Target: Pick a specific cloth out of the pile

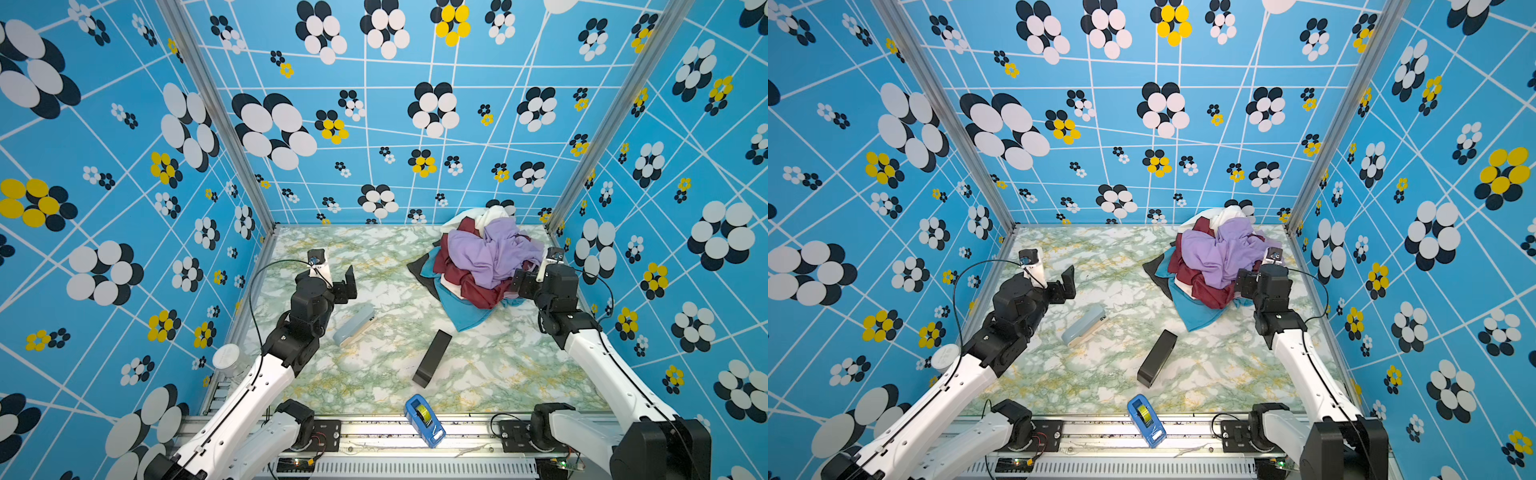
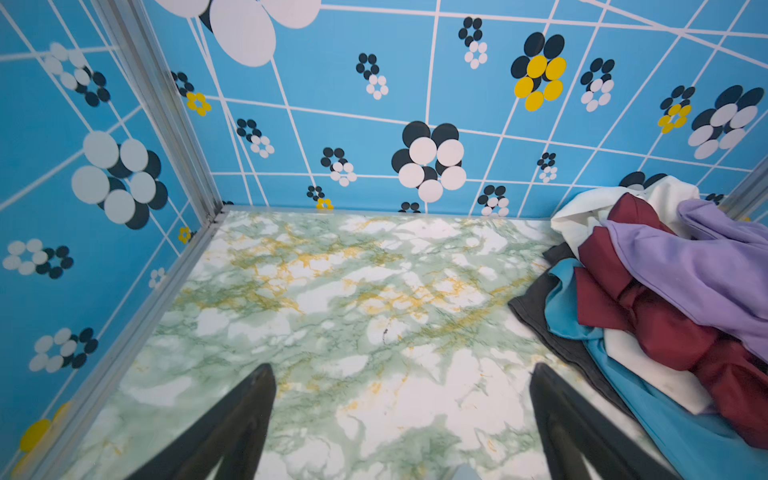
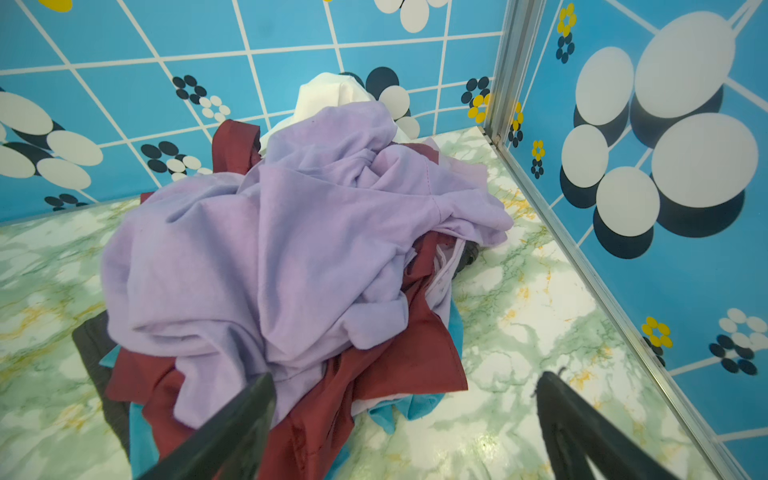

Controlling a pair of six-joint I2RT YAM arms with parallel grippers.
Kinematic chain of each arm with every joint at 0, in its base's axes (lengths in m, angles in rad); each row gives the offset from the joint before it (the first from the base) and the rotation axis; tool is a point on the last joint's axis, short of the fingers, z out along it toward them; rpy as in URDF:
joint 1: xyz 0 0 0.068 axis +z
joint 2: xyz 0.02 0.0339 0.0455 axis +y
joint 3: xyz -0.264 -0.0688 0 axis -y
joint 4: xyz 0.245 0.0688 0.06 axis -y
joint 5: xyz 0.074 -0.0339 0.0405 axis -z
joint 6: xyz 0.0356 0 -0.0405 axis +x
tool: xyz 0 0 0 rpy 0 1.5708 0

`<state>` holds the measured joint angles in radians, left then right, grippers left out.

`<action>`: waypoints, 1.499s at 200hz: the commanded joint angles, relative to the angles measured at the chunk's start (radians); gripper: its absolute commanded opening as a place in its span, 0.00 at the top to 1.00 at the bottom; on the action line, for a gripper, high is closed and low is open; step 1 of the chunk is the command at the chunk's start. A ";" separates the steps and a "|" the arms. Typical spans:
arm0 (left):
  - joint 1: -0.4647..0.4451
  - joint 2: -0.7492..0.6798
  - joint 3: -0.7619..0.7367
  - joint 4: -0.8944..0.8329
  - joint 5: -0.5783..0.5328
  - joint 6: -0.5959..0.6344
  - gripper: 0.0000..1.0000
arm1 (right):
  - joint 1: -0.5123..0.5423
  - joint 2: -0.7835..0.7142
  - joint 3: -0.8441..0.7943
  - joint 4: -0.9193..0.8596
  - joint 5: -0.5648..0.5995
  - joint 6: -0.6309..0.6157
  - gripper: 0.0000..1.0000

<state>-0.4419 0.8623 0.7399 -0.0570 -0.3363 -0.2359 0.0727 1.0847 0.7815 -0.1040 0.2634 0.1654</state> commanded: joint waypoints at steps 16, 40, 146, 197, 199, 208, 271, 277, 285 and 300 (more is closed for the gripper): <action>-0.093 -0.054 -0.058 -0.094 -0.015 -0.212 0.07 | 0.114 0.000 0.153 -0.300 -0.002 0.026 0.06; -0.178 -0.030 -0.057 -0.111 -0.048 -0.215 0.07 | 0.210 0.055 0.251 -0.400 0.007 0.031 0.13; -0.284 0.072 -0.046 -0.025 -0.048 -0.115 0.00 | 0.449 0.482 0.476 -0.443 0.116 0.297 0.36; -0.283 -0.029 -0.160 0.140 0.210 -0.019 0.01 | 0.461 0.614 0.536 -0.422 0.087 0.381 0.30; -0.284 -0.032 -0.163 0.141 0.222 -0.014 0.01 | 0.461 0.617 0.538 -0.422 0.087 0.382 0.30; -0.282 -0.052 -0.175 0.144 0.269 0.011 0.01 | 0.465 0.634 0.546 -0.417 0.085 0.389 0.30; -0.257 -0.239 -0.299 0.237 0.420 0.043 0.01 | 0.500 0.706 0.563 -0.399 0.201 0.463 0.27; -0.253 -0.251 -0.303 0.237 0.422 0.041 0.01 | 0.502 0.708 0.564 -0.400 0.224 0.474 0.27; -0.248 -0.262 -0.306 0.231 0.423 0.040 0.01 | 0.503 0.714 0.561 -0.402 0.244 0.488 0.27; -0.242 -0.275 -0.314 0.225 0.422 0.037 0.01 | 0.503 0.724 0.562 -0.405 0.275 0.507 0.27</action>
<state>-0.6979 0.6102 0.4446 0.1291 0.0448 -0.2157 0.5724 1.7821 1.3247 -0.5125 0.4385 0.6113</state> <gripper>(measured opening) 0.992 0.728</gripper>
